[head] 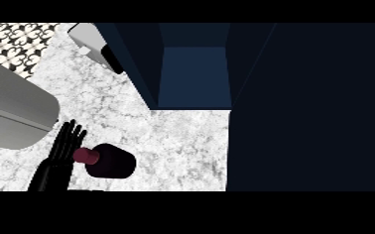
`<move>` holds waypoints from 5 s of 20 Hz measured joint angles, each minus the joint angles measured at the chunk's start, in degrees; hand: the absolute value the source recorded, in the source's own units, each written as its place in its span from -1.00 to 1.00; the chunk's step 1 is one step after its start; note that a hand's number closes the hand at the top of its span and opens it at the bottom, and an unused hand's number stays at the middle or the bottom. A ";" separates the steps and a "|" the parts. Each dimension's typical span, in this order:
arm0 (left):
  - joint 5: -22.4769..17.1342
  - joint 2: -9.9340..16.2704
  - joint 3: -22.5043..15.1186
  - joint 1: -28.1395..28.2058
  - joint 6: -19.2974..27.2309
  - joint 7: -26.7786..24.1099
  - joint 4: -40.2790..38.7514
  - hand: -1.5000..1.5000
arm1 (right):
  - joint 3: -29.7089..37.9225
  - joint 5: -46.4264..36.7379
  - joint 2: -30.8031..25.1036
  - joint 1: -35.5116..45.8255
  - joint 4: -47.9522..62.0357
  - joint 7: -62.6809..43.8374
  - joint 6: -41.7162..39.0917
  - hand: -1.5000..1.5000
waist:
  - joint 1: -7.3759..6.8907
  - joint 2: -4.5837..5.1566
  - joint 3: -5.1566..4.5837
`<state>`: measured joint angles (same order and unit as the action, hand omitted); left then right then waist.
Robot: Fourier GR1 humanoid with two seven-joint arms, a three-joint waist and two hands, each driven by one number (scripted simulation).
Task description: Pick up the wine, place it into the cabinet and close the cabinet
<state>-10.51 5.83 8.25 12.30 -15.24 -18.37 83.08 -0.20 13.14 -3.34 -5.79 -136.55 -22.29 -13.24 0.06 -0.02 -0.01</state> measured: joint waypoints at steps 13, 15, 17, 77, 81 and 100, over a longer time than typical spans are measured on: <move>3.81 -0.36 0.30 -7.28 -0.91 -9.92 -18.51 -1.00 | 0.06 -0.93 -0.02 1.37 -0.55 -1.99 0.63 -1.00 | 0.04 0.00 0.00; 3.85 -0.33 0.52 -8.34 -0.96 -10.75 -20.48 -1.00 | 1.81 -0.19 -0.95 3.72 -0.46 -3.80 1.30 -1.00 | 0.02 0.01 0.00; 4.79 -0.49 0.70 -9.74 -0.84 -13.93 -24.97 -1.00 | 0.93 -1.17 -0.22 1.83 -0.10 -1.57 0.28 -1.00 | 0.10 0.01 -0.01; -6.48 -4.95 -9.38 3.11 -4.66 -16.36 -6.56 1.00 | 2.63 -0.93 0.48 -0.49 2.80 2.54 -2.18 -1.00 | -0.37 -0.13 0.09; -8.06 -5.47 -13.86 5.63 -0.51 -10.96 2.91 1.00 | 1.39 -2.00 1.21 -0.39 3.18 2.68 -1.89 -1.00 | -0.28 -0.08 0.06; -9.75 -5.81 -23.70 -13.60 25.61 6.33 14.83 1.00 | 2.79 -0.81 0.68 2.34 4.63 1.56 -1.39 -1.00 | 0.13 0.01 0.02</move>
<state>-20.26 0.03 -15.45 -1.29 10.37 -12.04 97.92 2.59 12.33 -2.66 -3.45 -131.92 -20.72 -14.63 0.19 0.00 0.01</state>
